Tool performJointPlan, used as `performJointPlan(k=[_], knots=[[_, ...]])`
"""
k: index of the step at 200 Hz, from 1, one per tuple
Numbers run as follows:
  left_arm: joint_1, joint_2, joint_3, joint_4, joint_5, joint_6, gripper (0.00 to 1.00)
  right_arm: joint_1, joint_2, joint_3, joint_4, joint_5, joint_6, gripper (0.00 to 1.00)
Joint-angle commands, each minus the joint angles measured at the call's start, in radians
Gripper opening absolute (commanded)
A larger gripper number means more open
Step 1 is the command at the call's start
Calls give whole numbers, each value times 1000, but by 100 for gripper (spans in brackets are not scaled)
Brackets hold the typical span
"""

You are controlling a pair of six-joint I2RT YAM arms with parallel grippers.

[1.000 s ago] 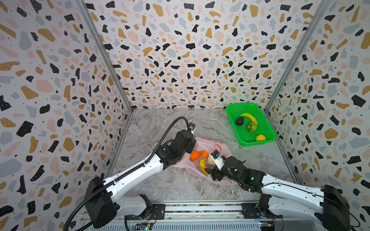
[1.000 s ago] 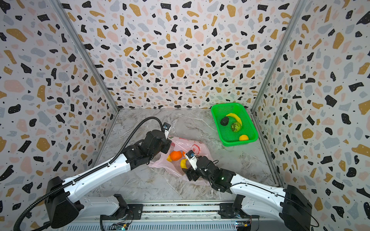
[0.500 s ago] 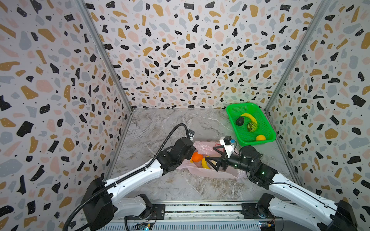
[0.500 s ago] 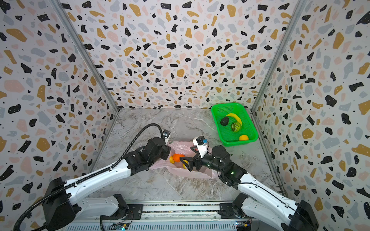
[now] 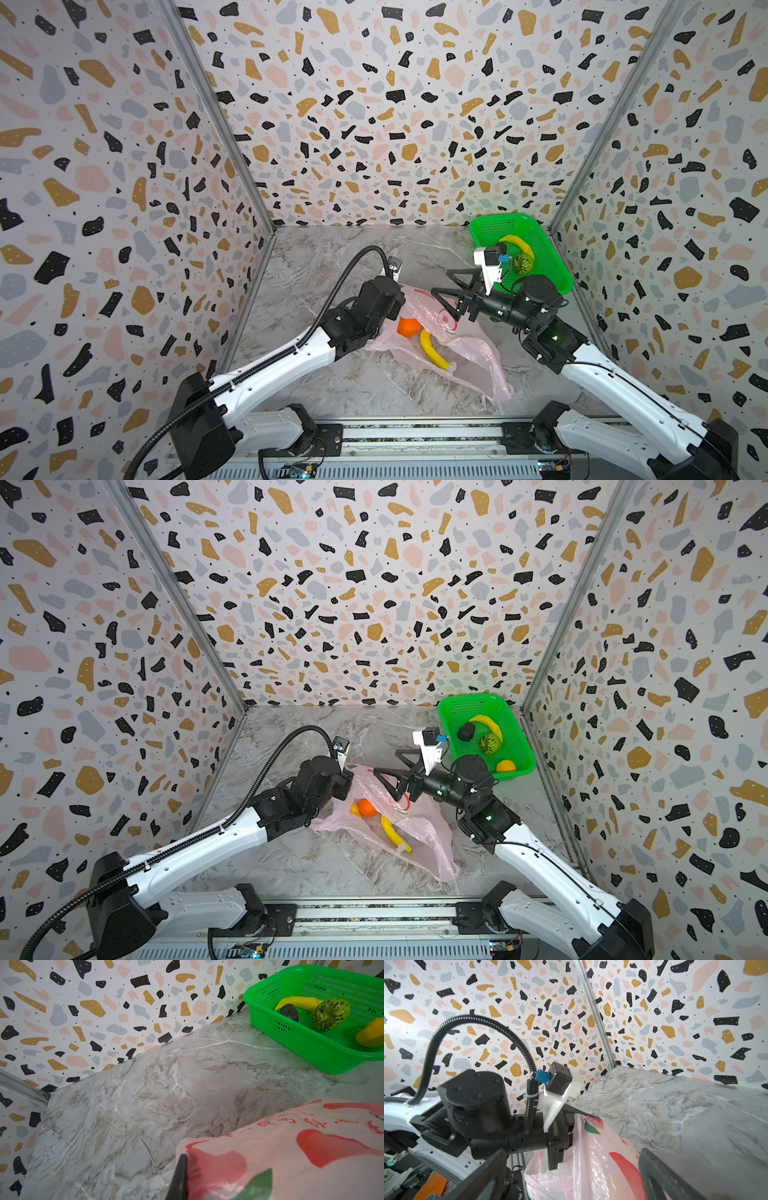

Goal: Untie the knot of the plastic bag and take out the fruit
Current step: Open the plastic bag at the center of the table.

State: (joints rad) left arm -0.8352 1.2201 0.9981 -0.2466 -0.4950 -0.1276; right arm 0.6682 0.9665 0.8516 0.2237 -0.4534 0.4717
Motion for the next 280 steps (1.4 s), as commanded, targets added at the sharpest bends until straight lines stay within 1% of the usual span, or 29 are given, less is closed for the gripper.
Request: performJointPlan(k=[1,14,36,53,59,77,89,99,102,110,117,130,144,168,176,182,192,202,207,217,236,255,280], knots=[[-2,3,64,-28,16,25,0,12,-43,74,-256,0,-80,95],[-1,12,94,-57,30,27,0,52,-69,126,-395,10,-95,86],[-2,43,135,-99,62,29,0,162,-79,215,-600,54,-70,81],[-2,70,155,-128,67,32,0,255,-90,235,-652,95,-3,81],[-2,75,157,-132,70,29,0,289,-87,246,-671,117,22,77],[-1,83,164,-138,84,21,0,391,-38,310,-751,157,52,74],[-2,87,170,-149,84,19,0,466,6,366,-814,205,64,68],[-2,86,173,-157,82,20,0,518,36,401,-864,271,87,68],[-2,85,173,-159,80,20,0,531,42,406,-878,295,97,67],[-2,81,175,-163,77,21,0,562,53,408,-914,365,130,62],[-2,77,174,-164,75,23,0,573,55,397,-932,408,154,60],[-1,61,167,-161,78,23,0,573,50,349,-932,486,205,59],[-2,39,151,-151,86,16,0,571,43,283,-876,550,242,58],[-4,-3,123,-133,101,-2,0,535,66,192,-766,565,254,55],[-5,-17,111,-124,105,-9,0,517,79,166,-731,556,257,50],[-5,-27,104,-120,109,-15,0,510,94,152,-706,552,249,49],[-6,-38,99,-117,118,-19,0,508,126,144,-698,563,246,49],[-11,-46,97,-117,124,-23,0,509,167,147,-722,593,249,44],[-14,-49,97,-117,126,-24,0,508,188,147,-740,624,253,43],[-24,-60,90,-112,124,-26,0,507,216,143,-778,714,262,43],[-48,-96,57,-90,104,-41,0,447,225,108,-782,839,255,43],[-80,-142,-1,-58,75,-54,0,371,213,31,-669,908,210,44],[-118,-202,-96,2,50,-81,0,299,228,-51,-512,1022,157,47]])
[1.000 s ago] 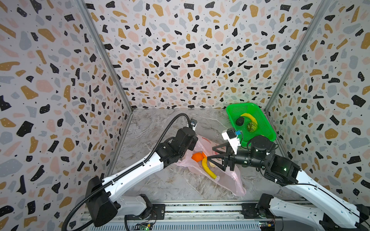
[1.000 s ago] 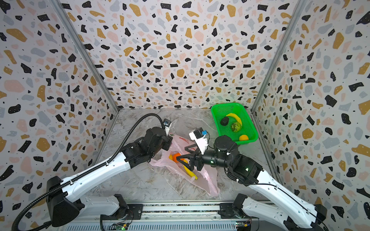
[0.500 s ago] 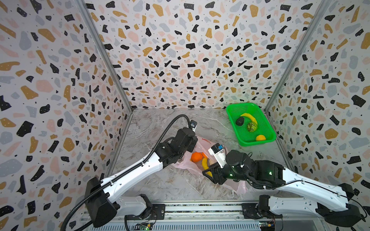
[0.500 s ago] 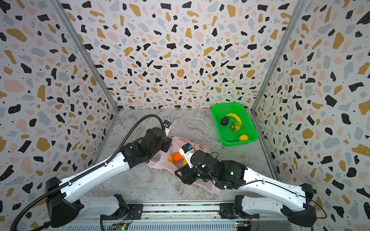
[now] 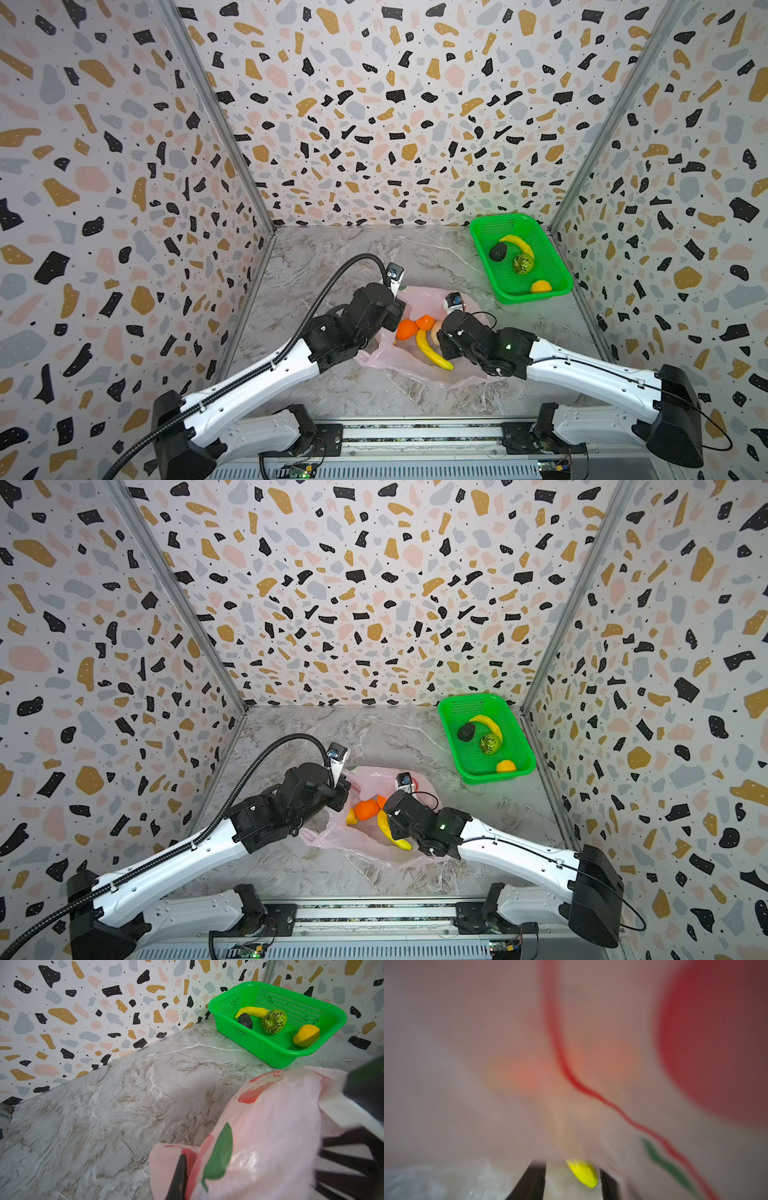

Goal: Untie the knot of the plastic bag and take out the fruit
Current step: Open the plastic bag at the center of the table.

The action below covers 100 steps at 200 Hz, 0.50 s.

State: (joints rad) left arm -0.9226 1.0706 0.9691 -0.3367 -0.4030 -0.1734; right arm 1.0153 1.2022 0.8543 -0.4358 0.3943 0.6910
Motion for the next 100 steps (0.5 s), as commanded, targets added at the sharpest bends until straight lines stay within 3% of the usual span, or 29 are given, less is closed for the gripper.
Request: performJointPlan(k=[1,17,32,66,100], knots=[[-33,-53,-70,93,-42,-36,0,-50,-7,-57,157,177,-67,47],[-53,-62,-111,104,-52,-43,0,-96,3,-98,279,197,-119,53],[-81,-72,-146,137,-48,-54,0,-133,32,-99,346,160,-175,67],[-138,-42,-158,150,-49,-106,0,-153,45,-35,198,-118,-211,74],[-153,-31,-148,132,-83,-145,0,-56,-26,-87,71,-244,-140,82]])
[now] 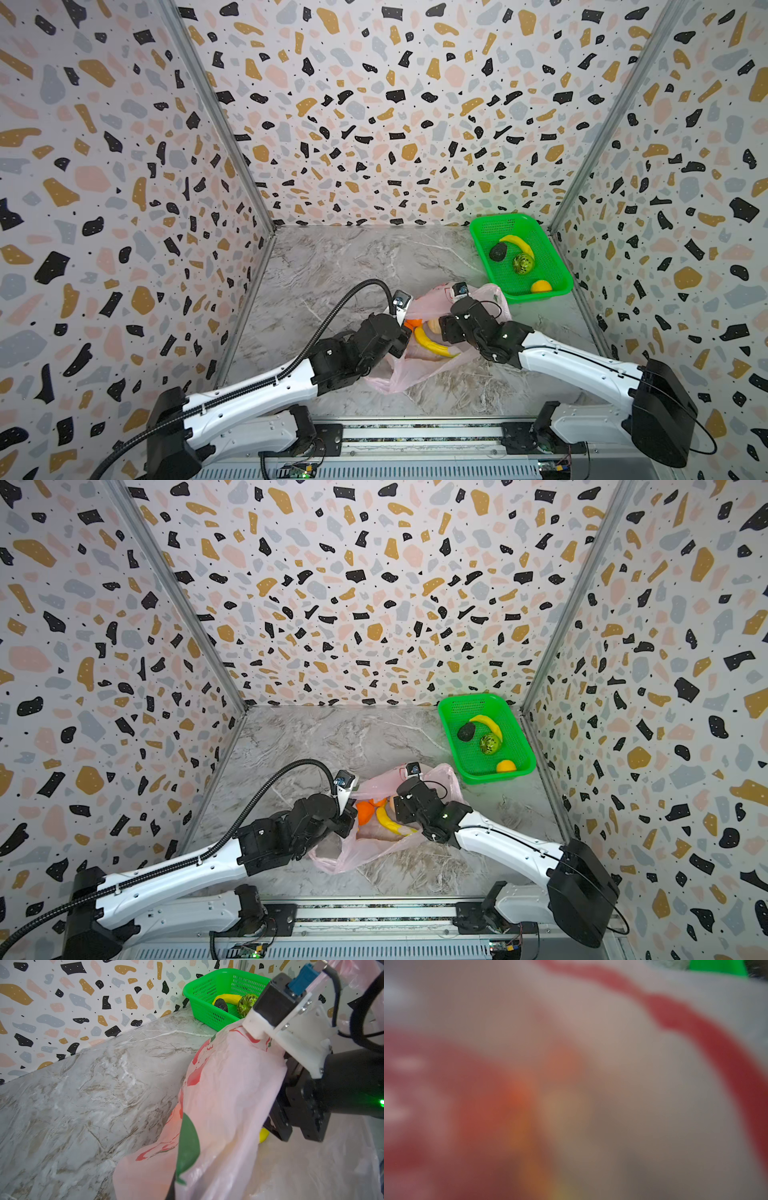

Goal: Untie the knot of the plastic bag and take out the fruit
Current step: Open the plastic bag at the center of the table.

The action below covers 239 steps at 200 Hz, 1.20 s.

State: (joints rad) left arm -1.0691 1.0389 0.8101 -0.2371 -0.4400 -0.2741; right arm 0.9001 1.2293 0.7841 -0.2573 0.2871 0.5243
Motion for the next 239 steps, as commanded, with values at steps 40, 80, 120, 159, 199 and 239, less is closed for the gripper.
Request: performJointPlan(k=[40,80,120,159,199,239], knots=[[-6,20,62,-38,-79,-62,0,155,-14,-115,-145,-131,129,91],[-7,39,81,-46,-60,-66,0,220,-16,-158,-183,-79,183,98],[-24,32,17,-37,1,-83,0,180,-29,-83,-184,-79,146,99],[-32,17,11,-57,-14,-76,0,80,20,-15,-105,-152,65,98],[-32,22,23,-59,-26,-68,0,72,143,24,-23,-200,-26,94],[-32,23,23,-53,-27,-68,0,78,248,28,31,-114,-75,92]])
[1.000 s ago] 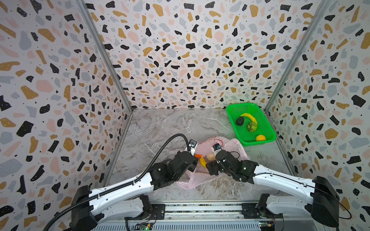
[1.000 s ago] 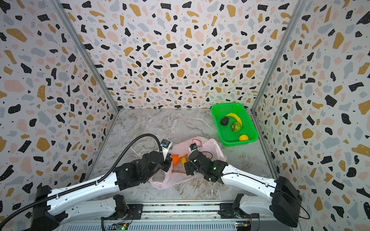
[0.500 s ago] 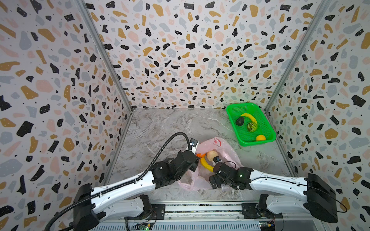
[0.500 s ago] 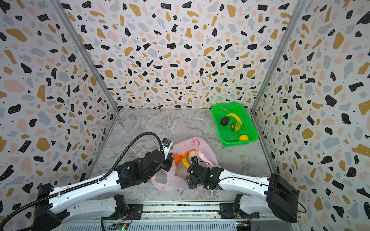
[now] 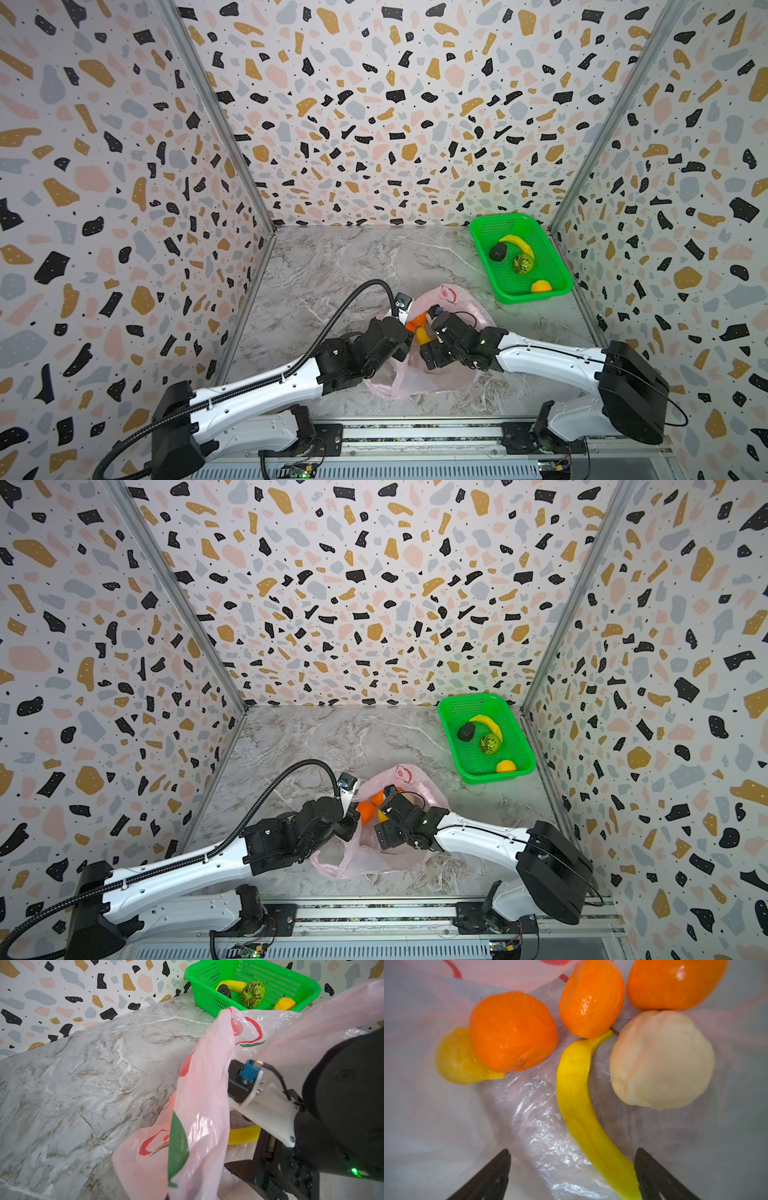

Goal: Untie the knot of the plastic bag and take out the fruit
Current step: Open the plastic bag at the center of the table, then pick up the fruit from the plastic bag.

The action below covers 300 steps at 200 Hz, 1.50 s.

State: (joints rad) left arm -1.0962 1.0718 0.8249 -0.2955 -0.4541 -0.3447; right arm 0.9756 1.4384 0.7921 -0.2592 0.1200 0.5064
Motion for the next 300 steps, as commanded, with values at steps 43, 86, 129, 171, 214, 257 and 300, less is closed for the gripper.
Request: performJointPlan(k=[43,86,129,171,214,257,300], knots=[[-5,-16,1,-3,-16,1,0,7,125,7,104,32,-95,78],[-5,-9,2,-6,-34,-4,0,27,102,-12,110,47,-102,46],[-5,11,21,-17,-49,-8,0,49,-7,-44,100,55,-126,29],[-5,20,35,-28,-60,-10,0,67,-167,-88,71,68,-115,17],[-5,42,62,-48,-76,-13,0,115,-319,-101,51,42,-172,17],[-6,59,80,-65,-92,-12,0,200,-509,-153,63,113,-191,17],[-5,62,88,-85,-105,-9,0,259,-661,-143,66,146,-227,17]])
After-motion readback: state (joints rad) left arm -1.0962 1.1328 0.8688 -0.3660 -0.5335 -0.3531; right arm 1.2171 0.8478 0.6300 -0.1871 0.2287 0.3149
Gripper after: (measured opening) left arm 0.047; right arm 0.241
